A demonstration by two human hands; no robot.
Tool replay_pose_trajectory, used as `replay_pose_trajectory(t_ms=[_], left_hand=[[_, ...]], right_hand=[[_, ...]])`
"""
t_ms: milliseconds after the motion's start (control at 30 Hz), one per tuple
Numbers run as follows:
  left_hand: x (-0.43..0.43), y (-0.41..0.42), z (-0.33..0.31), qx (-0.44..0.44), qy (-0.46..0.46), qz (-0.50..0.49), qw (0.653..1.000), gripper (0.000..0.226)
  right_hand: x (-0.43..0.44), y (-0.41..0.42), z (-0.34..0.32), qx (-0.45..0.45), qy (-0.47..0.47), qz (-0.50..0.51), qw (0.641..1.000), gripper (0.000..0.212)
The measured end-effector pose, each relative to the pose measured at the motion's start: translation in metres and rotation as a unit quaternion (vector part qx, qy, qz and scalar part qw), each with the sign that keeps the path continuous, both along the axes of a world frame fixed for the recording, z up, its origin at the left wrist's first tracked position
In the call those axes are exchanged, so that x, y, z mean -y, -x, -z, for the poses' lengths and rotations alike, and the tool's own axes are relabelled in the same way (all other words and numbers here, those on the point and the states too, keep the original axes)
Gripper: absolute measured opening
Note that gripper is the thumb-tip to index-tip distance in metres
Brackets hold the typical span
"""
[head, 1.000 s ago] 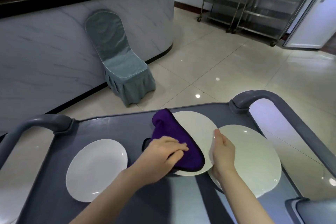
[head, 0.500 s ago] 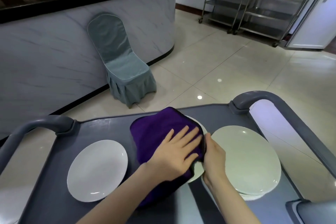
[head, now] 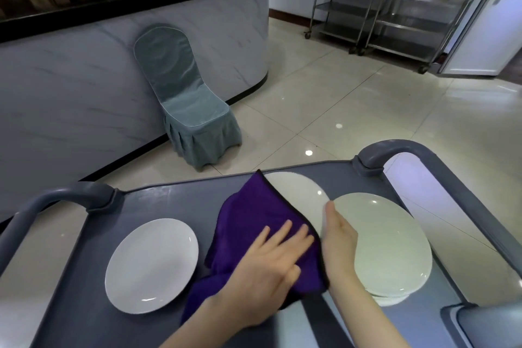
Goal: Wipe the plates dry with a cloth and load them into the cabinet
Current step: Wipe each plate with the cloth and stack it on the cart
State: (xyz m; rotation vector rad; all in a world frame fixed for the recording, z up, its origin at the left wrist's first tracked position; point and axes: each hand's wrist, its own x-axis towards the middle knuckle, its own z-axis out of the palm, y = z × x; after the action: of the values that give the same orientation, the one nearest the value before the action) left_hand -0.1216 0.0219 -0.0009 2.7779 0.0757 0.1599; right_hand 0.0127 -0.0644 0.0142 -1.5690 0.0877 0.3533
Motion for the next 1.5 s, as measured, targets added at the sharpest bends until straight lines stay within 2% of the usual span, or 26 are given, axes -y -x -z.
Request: replay_pose_trajectory(t_ms=[67,200,300,367,433,533,667,833,933,1000,1067,1233,1367,1500], left_hand=[[0.005,-0.013,0.003,0.011,-0.013,-0.001,1.0,0.061],[-0.029,-0.034,-0.002,-0.042,-0.002,-0.099,0.994,0.065],[-0.051,-0.03,-0.008,-0.036,-0.03,-0.139,0.989,0.061],[-0.053,-0.018,-0.011,-0.037,-0.043,-0.123,0.991,0.06],[-0.048,-0.005,-0.012,-0.043,-0.018,-0.101,0.994,0.06],[-0.024,0.014,-0.011,-0.024,0.049,-0.065,0.996,0.055],[0.009,0.007,-0.01,-0.006,0.065,-0.029,0.997,0.057],[-0.007,-0.035,-0.017,-0.025,-0.032,-0.139,0.989,0.066],[-0.033,-0.04,-0.019,-0.03,-0.059,-0.183,0.981,0.063],[-0.044,-0.031,-0.017,-0.034,-0.092,-0.183,0.978,0.063],[-0.047,-0.016,-0.015,-0.039,-0.107,-0.173,0.978,0.064],[-0.022,0.013,-0.007,-0.065,-0.036,-0.127,0.989,0.063],[0.014,0.009,-0.005,-0.04,-0.134,-0.048,0.989,0.056],[0.017,-0.017,-0.017,-0.008,-0.125,-0.082,0.989,0.057]], right_hand=[[-0.002,0.013,0.006,-0.007,0.004,-0.018,1.0,0.044],[0.0,0.021,0.008,-0.027,-0.003,-0.022,0.999,0.047],[0.003,0.012,-0.002,-0.044,-0.033,-0.001,0.998,0.041],[0.005,0.002,-0.012,-0.048,-0.049,0.02,0.997,0.051],[0.007,-0.008,-0.02,-0.051,-0.057,0.039,0.996,0.06],[0.009,-0.013,-0.023,-0.056,-0.056,0.063,0.995,0.048],[0.009,0.004,-0.01,-0.038,-0.05,0.009,0.998,0.041],[-0.001,0.032,-0.003,-0.043,-0.072,-0.032,0.996,0.035],[-0.002,0.029,-0.01,-0.058,-0.068,-0.039,0.995,0.05],[0.002,0.019,-0.015,-0.061,-0.066,-0.022,0.996,0.055],[0.006,0.007,-0.02,-0.056,-0.078,-0.001,0.995,0.046],[0.012,-0.009,-0.024,-0.044,-0.096,0.025,0.994,0.041],[0.012,0.001,-0.019,-0.047,-0.069,0.004,0.996,0.052],[0.01,0.017,-0.015,-0.033,-0.097,-0.034,0.994,0.035]])
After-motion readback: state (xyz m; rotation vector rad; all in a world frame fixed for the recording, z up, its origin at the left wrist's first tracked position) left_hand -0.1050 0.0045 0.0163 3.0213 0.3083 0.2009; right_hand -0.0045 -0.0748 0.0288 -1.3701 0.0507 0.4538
